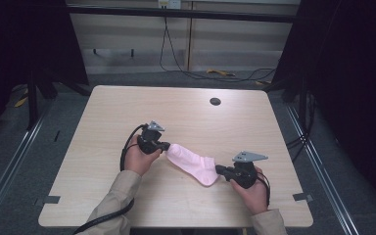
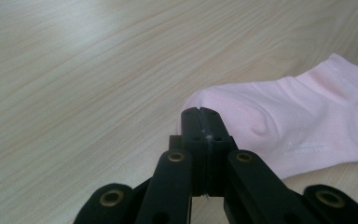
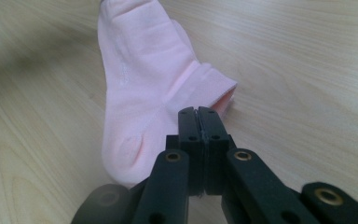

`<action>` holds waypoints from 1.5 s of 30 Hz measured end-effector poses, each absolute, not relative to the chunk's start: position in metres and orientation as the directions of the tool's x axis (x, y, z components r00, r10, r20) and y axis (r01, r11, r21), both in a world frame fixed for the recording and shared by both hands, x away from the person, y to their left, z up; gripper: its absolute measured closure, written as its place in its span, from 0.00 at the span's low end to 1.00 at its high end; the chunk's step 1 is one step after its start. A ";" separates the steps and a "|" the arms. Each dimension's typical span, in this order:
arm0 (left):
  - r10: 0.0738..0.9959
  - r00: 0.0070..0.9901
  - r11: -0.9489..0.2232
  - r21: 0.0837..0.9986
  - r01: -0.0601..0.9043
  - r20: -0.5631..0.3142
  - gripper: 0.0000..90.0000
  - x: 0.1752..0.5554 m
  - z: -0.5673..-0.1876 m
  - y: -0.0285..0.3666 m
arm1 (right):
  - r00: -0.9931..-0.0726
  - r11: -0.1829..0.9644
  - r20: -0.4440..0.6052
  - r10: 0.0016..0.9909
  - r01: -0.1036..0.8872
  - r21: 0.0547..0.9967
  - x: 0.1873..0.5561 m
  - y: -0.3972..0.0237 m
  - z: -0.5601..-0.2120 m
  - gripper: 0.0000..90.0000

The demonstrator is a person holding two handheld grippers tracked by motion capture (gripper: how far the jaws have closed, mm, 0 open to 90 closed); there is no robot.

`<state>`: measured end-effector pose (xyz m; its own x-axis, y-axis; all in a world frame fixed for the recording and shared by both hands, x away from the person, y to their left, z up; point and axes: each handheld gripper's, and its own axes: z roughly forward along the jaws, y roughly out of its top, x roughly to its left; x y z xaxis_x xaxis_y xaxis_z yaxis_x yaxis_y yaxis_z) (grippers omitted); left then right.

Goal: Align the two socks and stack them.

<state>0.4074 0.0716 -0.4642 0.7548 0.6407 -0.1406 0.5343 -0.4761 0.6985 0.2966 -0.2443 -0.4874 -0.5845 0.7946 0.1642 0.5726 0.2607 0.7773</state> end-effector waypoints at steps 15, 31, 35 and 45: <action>0.646 0.752 -0.480 0.696 0.535 -0.132 1.00 0.410 -0.472 0.070 | -0.587 0.298 0.137 0.798 0.583 0.756 0.294 -0.240 -0.493 0.99; 0.645 0.754 -0.477 0.703 0.527 -0.127 0.99 0.409 -0.470 0.071 | -0.578 0.296 0.078 0.812 0.523 0.799 0.287 -0.240 -0.484 0.81; 0.643 0.755 -0.472 0.708 0.525 -0.131 1.00 0.408 -0.469 0.070 | -0.620 0.328 0.087 0.779 0.522 0.787 0.283 -0.231 -0.486 0.82; 0.645 0.756 -0.473 0.717 0.513 -0.115 1.00 0.413 -0.469 0.064 | -0.652 0.408 0.057 0.756 0.538 0.738 0.282 -0.217 -0.498 0.87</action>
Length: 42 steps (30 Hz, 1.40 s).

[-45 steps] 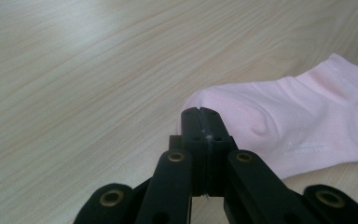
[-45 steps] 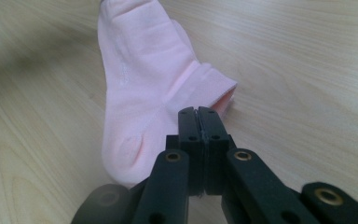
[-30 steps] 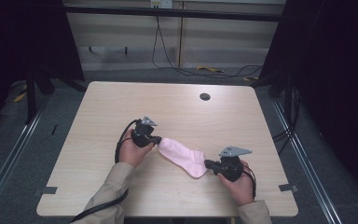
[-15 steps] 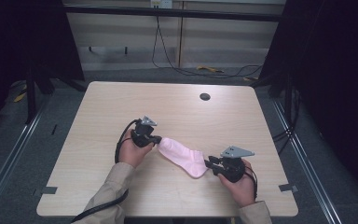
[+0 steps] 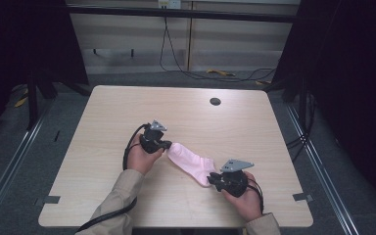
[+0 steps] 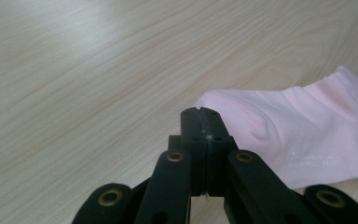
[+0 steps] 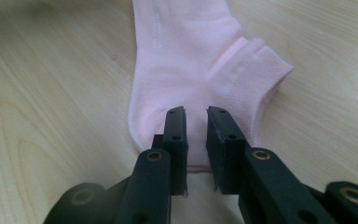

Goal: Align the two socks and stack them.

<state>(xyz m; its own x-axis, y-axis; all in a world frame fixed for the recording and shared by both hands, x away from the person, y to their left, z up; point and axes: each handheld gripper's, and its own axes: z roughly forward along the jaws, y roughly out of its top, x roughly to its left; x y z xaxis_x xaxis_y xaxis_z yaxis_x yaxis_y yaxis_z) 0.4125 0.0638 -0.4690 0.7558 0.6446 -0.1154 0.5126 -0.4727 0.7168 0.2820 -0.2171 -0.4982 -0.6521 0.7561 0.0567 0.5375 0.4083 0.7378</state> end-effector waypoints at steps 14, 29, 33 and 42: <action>0.655 0.746 -0.491 0.684 0.539 -0.118 0.95 0.419 -0.489 0.057 | -0.652 0.410 0.054 0.756 0.537 0.737 0.281 -0.217 -0.499 0.87; 0.628 0.764 -0.508 0.666 0.546 -0.148 1.00 0.407 -0.494 0.059 | -0.662 0.419 0.053 0.748 0.533 0.735 0.281 -0.222 -0.498 0.87; 0.640 0.754 -0.477 0.691 0.544 -0.152 1.00 0.402 -0.487 0.067 | -0.662 0.404 0.072 0.746 0.537 0.740 0.281 -0.227 -0.499 0.87; 0.669 0.732 -0.464 0.699 0.545 -0.126 0.89 0.405 -0.490 0.062 | -0.659 0.409 0.061 0.750 0.533 0.741 0.280 -0.225 -0.499 0.87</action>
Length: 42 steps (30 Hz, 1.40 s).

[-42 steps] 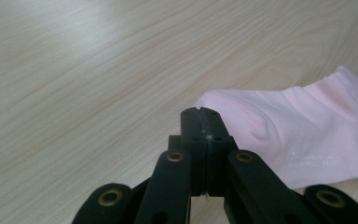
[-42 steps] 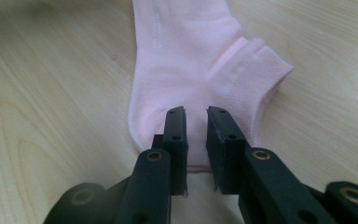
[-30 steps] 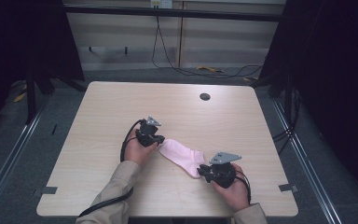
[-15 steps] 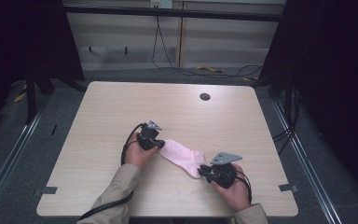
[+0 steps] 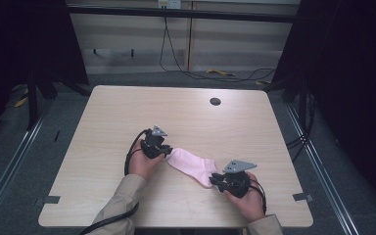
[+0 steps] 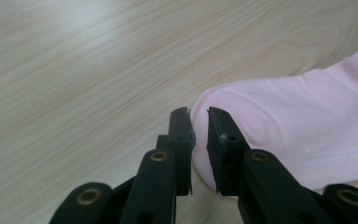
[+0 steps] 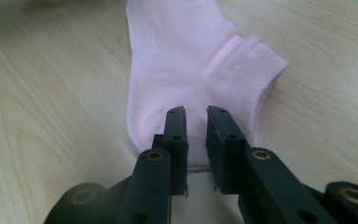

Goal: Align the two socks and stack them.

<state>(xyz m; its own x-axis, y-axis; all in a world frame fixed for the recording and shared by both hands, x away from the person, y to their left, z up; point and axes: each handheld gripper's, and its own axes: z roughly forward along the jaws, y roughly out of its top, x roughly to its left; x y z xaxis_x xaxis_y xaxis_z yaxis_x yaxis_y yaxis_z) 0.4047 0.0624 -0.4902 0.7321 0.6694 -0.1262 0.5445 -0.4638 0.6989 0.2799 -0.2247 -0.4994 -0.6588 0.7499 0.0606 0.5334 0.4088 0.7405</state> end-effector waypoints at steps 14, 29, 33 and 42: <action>0.672 0.725 -0.424 0.724 0.544 -0.151 1.00 0.401 -0.486 0.064 | -0.658 0.395 0.066 0.750 0.526 0.753 0.280 -0.225 -0.501 0.87; 0.688 0.710 -0.399 0.740 0.542 -0.149 0.99 0.406 -0.491 0.057 | -0.661 0.397 0.066 0.747 0.524 0.754 0.280 -0.224 -0.502 0.87; 0.694 0.705 -0.403 0.734 0.547 -0.144 0.99 0.402 -0.493 0.063 | -0.663 0.399 0.065 0.745 0.522 0.754 0.280 -0.224 -0.502 0.87; 0.715 0.693 -0.410 0.747 0.523 -0.093 0.91 0.394 -0.493 0.070 | -0.665 0.403 0.064 0.744 0.523 0.751 0.280 -0.224 -0.501 0.87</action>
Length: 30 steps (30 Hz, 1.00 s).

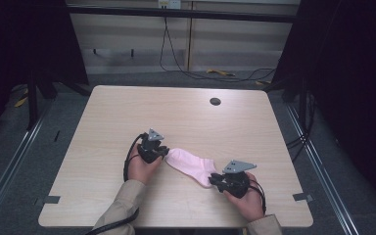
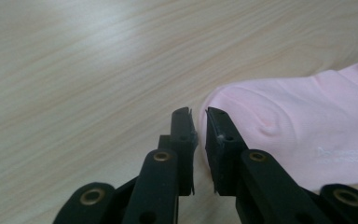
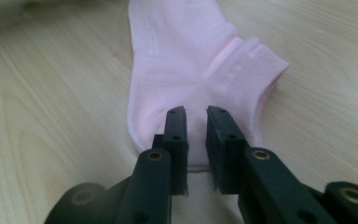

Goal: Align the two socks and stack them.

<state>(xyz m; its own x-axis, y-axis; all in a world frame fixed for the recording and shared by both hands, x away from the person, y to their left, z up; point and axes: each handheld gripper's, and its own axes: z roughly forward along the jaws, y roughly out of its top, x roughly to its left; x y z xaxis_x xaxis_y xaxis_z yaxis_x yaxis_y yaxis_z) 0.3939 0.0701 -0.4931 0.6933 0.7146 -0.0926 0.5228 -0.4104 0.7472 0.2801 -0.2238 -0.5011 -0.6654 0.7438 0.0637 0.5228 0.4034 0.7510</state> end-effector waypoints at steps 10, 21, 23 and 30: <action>0.682 0.724 -0.444 0.729 0.521 -0.103 0.98 0.401 -0.503 0.056 | -0.670 0.403 0.066 0.740 0.520 0.753 0.281 -0.225 -0.501 0.87; 0.688 0.718 -0.396 0.775 0.493 -0.106 1.00 0.400 -0.480 0.059 | -0.669 0.400 0.071 0.740 0.523 0.753 0.281 -0.224 -0.502 0.87; 0.687 0.718 -0.389 0.780 0.490 -0.108 1.00 0.401 -0.477 0.057 | -0.669 0.401 0.068 0.740 0.521 0.753 0.281 -0.224 -0.502 0.87; 0.693 0.713 -0.409 0.755 0.513 -0.108 1.00 0.408 -0.490 0.049 | -0.670 0.403 0.068 0.739 0.521 0.753 0.281 -0.224 -0.502 0.87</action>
